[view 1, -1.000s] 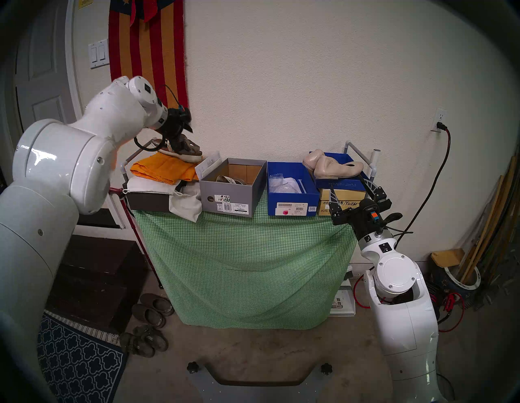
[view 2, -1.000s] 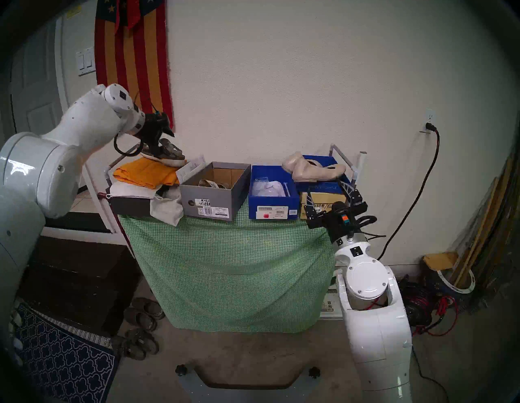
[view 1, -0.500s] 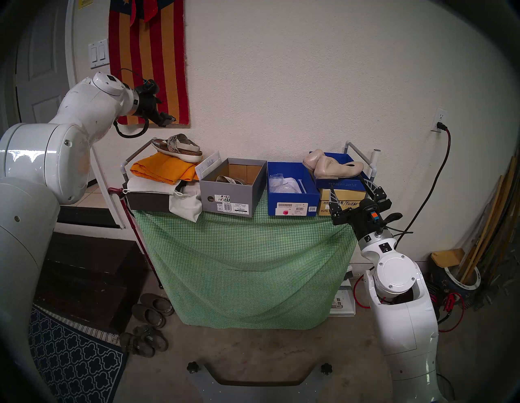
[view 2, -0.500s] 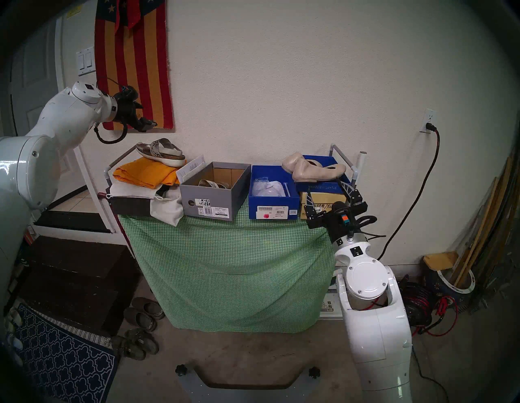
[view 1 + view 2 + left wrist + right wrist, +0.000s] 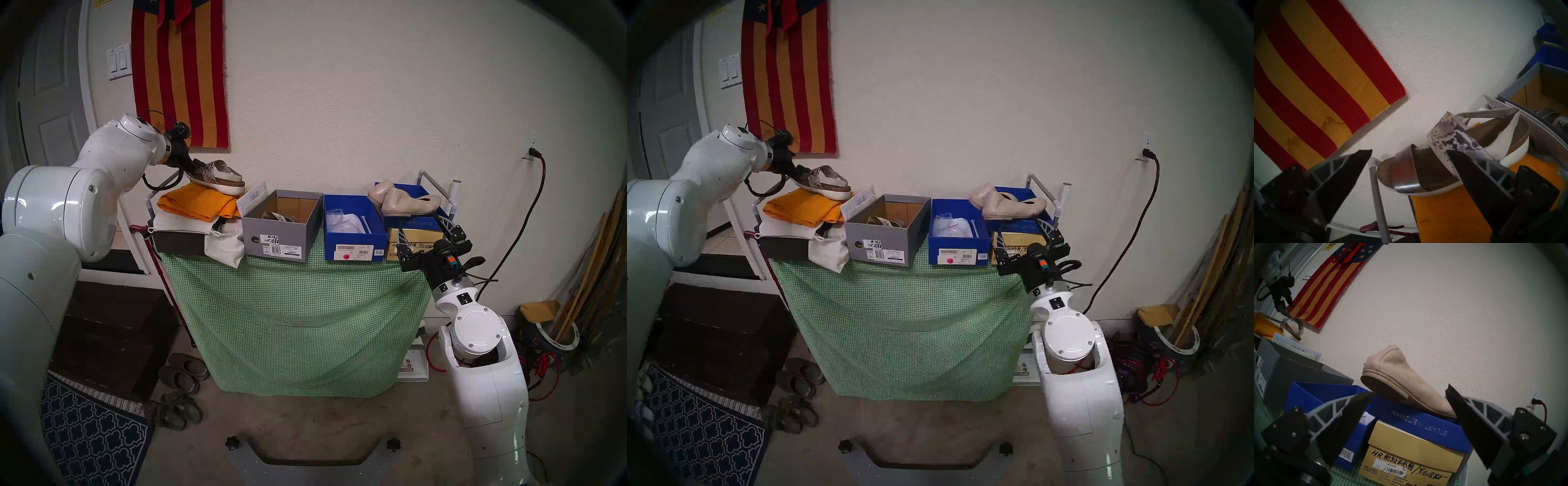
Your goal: Put shoes into shoe box
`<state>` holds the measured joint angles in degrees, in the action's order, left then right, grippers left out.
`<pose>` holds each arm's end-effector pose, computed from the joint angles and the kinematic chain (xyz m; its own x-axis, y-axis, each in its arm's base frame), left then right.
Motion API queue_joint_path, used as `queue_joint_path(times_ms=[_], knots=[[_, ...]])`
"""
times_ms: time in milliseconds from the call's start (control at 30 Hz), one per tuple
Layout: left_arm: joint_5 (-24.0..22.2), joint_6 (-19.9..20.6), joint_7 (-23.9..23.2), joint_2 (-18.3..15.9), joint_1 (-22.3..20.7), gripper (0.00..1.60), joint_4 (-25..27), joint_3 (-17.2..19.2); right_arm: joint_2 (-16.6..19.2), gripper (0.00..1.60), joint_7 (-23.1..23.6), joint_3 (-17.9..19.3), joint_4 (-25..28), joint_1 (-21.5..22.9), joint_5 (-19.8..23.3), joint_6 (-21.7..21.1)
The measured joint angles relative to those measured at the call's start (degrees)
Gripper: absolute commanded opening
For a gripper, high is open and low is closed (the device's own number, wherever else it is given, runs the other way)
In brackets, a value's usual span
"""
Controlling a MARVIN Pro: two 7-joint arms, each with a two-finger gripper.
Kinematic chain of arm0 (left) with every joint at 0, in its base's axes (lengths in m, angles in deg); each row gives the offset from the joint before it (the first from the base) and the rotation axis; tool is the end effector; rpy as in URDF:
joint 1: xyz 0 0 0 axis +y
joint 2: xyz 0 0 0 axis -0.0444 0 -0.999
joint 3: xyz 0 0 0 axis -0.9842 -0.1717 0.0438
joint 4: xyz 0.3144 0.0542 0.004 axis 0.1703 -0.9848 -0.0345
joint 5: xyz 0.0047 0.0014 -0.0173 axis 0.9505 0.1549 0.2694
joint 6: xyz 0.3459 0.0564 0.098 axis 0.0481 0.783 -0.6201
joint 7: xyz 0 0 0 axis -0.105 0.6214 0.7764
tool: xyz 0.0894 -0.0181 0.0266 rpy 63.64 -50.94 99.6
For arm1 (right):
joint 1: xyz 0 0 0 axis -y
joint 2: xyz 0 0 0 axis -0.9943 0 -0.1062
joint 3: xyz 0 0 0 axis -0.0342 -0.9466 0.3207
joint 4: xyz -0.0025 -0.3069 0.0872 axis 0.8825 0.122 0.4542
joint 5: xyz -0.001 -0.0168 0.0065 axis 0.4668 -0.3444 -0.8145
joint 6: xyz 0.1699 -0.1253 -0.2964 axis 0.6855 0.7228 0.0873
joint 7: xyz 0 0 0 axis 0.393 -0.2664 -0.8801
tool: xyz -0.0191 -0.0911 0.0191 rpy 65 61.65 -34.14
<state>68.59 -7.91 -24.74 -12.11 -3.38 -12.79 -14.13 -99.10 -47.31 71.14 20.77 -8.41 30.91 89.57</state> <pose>0.7220 0.2336 0.0045 0.2263 -0.6266 0.7457 -0.3534 -0.7662 -0.5366 0.4485 -0.0443 -0.1999 -0.3652 0.3761 0.8516 0.0085 -0.9134 0.4071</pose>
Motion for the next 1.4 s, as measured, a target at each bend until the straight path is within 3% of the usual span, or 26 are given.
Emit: queue_joint_path(times_ms=[433, 967, 1000, 1033, 1067, 1100, 1400], knots=[[-0.56, -2.66, -10.29, 0.65, -1.06, 1.60, 0.36, 0.38, 0.00, 1.60, 0.00, 0.02, 0.00, -0.01, 0.00, -0.04], [-1.07, 0.80, -4.61, 0.97, 1.24, 1.60, 0.38, 0.95, 0.02, 1.60, 0.00, 0.02, 0.00, -0.01, 0.00, -0.06], [-1.28, 0.97, -4.33, 0.96, 1.53, 0.56, 0.38, 1.21, 0.02, 1.60, 0.00, 0.02, 0.00, -0.01, 0.00, -0.06], [-1.37, 1.05, -4.13, 0.95, 1.74, 0.41, 0.39, 1.31, 0.02, 1.60, 0.00, 0.02, 0.00, -0.01, 0.00, -0.06], [-1.40, 1.09, -4.05, 0.96, 1.85, 0.41, 0.41, 1.35, 0.02, 1.60, 0.00, 0.02, 0.00, -0.01, 0.00, -0.06], [-1.43, 1.13, -3.97, 0.96, 1.97, 0.00, 0.43, 1.38, 0.01, 1.60, 0.00, 0.01, 0.00, -0.01, 0.00, -0.06], [-1.59, 1.32, -3.50, 1.19, 2.89, 0.00, 1.18, 1.52, 0.01, 1.60, 0.00, 0.01, 0.00, 0.00, 0.00, -0.06]])
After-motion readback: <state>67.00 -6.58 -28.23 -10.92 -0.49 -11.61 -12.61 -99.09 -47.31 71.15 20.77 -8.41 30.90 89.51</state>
